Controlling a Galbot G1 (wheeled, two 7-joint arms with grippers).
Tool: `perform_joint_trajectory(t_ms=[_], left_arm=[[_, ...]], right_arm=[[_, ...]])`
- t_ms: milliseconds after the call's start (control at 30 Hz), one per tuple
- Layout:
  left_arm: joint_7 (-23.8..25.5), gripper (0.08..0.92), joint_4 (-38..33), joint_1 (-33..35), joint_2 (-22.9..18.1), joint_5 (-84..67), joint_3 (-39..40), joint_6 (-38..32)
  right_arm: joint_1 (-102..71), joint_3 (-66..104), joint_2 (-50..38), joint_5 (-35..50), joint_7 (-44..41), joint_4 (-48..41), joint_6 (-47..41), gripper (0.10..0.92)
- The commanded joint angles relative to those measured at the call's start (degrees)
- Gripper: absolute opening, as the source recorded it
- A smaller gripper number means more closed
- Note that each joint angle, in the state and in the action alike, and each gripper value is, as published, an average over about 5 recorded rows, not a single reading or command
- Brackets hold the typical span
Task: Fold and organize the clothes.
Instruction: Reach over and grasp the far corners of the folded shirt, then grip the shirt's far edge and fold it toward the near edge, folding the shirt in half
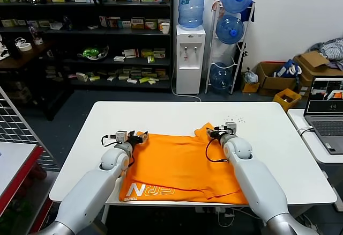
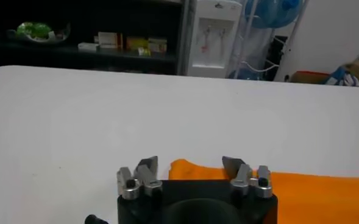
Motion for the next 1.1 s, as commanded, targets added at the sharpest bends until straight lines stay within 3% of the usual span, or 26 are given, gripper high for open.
perform_joint_trajectory(t_ms=[33, 400, 500, 733, 1100], left_arm=[[0.5, 0.675, 2.5, -1.1, -0.7, 1.2, 0.9, 0.0], [0.6, 0.355, 1.5, 0.1, -0.5, 1.0, 0.5, -0.9], [0.6, 0.268, 0.7, 0.6, -0.2, 0.9, 0.1, -1.4], [-0.3, 0.103, -5.6, 3.6, 1.3, 1.0, -1.5, -1.9], [-3.0, 0.096, -24.1, 14.6, 5.7, 4.1, -3.5, -2.8]], right_arm=[[1.2, -0.6, 0.5, -0.4, -0.6, -2.1, 0.0, 0.487], [-0.1, -0.4, 0.1, -0.5, -1.3, 0.0, 2.8, 0.172], [-0.7, 0.0, -0.1, 0.0, -1.4, 1.8, 4.5, 0.128], [-4.3, 1.0, -2.3, 3.0, 0.7, 10.0, 5.7, 0.125], [-17.4, 3.2, -10.4, 8.9, 5.8, 27.7, 0.7, 0.125]])
